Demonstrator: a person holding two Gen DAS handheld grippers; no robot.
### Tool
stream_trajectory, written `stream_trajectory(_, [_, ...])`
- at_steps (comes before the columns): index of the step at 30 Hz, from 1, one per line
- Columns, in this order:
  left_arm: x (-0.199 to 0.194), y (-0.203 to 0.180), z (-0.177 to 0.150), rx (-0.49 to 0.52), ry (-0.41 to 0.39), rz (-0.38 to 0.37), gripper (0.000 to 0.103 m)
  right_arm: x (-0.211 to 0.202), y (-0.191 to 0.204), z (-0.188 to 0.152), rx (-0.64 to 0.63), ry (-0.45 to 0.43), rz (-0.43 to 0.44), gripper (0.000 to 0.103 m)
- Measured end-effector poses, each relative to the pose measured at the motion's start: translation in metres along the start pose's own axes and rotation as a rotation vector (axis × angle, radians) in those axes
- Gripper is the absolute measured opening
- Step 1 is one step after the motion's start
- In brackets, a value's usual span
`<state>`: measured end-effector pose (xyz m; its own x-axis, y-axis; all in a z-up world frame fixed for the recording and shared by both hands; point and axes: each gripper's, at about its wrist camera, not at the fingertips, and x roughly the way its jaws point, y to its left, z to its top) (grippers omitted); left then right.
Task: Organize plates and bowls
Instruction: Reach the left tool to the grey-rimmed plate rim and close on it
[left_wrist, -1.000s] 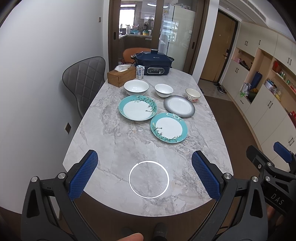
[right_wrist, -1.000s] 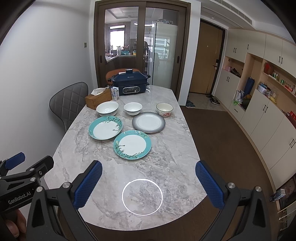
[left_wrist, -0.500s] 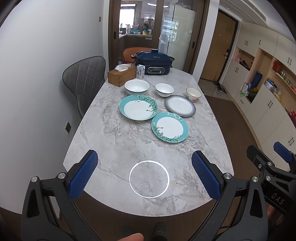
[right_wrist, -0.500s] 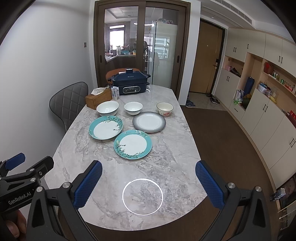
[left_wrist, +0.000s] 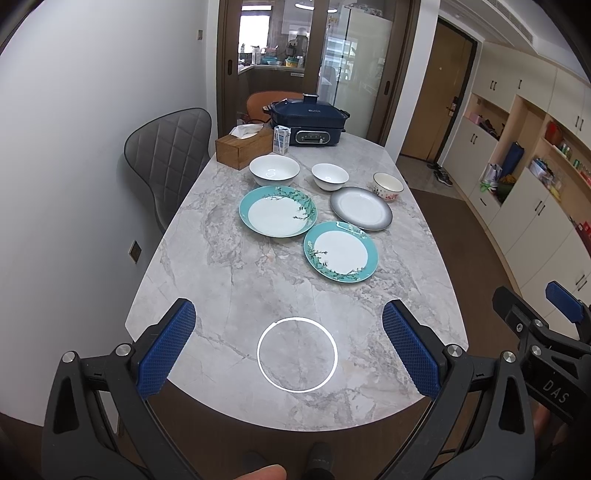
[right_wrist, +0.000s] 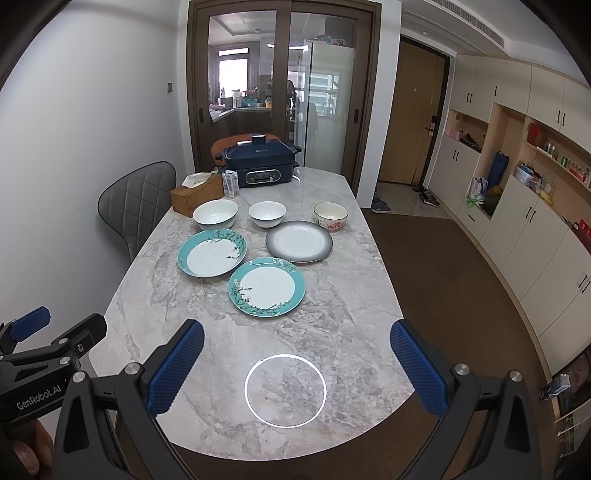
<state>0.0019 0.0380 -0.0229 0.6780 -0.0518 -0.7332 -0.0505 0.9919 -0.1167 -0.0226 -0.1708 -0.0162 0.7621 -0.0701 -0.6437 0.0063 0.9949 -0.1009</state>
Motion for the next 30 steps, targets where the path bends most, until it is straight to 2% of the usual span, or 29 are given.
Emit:
stream_trajectory(2, [0.01,0.006,-0.006,-0.017,0.027,-0.023,0.103,0.008,-0.001,-0.004,0.012,0.016,0.009,0.103])
stream_trajectory(7, [0.07,0.042,-0.027,-0.077,0.16,-0.063,0.103,0.037,-0.02,-0.026,0.075,0.088,0.044,0.103])
stream_trajectory(10, [0.112,0.061,-0.037,-0.148,0.241,-0.145,0.102,0.057,-0.043,-0.043,0.167,0.131,0.075,0.103])
stream_trajectory(12, [0.139,0.069,-0.04,-0.204,0.271,-0.2,0.101,0.076,-0.061,-0.049,0.232,0.154,0.112,0.103])
stream_trajectory(14, [0.165,0.067,-0.035,-0.22,0.273,-0.203,0.101,0.1,-0.078,-0.047,0.273,0.174,0.12,0.103])
stream_trajectory(17, [0.211,0.048,-0.012,-0.171,0.278,-0.189,0.101,0.142,-0.104,-0.035,0.321,0.197,0.156,0.103])
stream_trajectory(21, [0.274,0.017,0.04,-0.186,0.241,-0.247,0.102,0.218,-0.133,-0.001,0.35,0.217,0.244,0.103])
stream_trajectory(23, [0.314,0.0,0.066,-0.169,0.32,-0.236,0.102,0.261,-0.144,0.022,0.34,0.225,0.284,0.103])
stream_trajectory(25, [0.363,-0.019,0.095,-0.152,0.462,-0.17,0.102,0.307,-0.153,0.044,0.349,0.257,0.341,0.103])
stream_trajectory(26, [0.385,-0.025,0.109,-0.158,0.499,-0.138,0.101,0.33,-0.157,0.055,0.361,0.272,0.384,0.103])
stream_trajectory(28, [0.421,-0.037,0.139,-0.151,0.463,-0.118,0.101,0.373,-0.163,0.073,0.359,0.297,0.433,0.102])
stream_trajectory(30, [0.455,-0.053,0.165,-0.089,0.412,-0.094,0.101,0.412,-0.167,0.087,0.333,0.307,0.441,0.102])
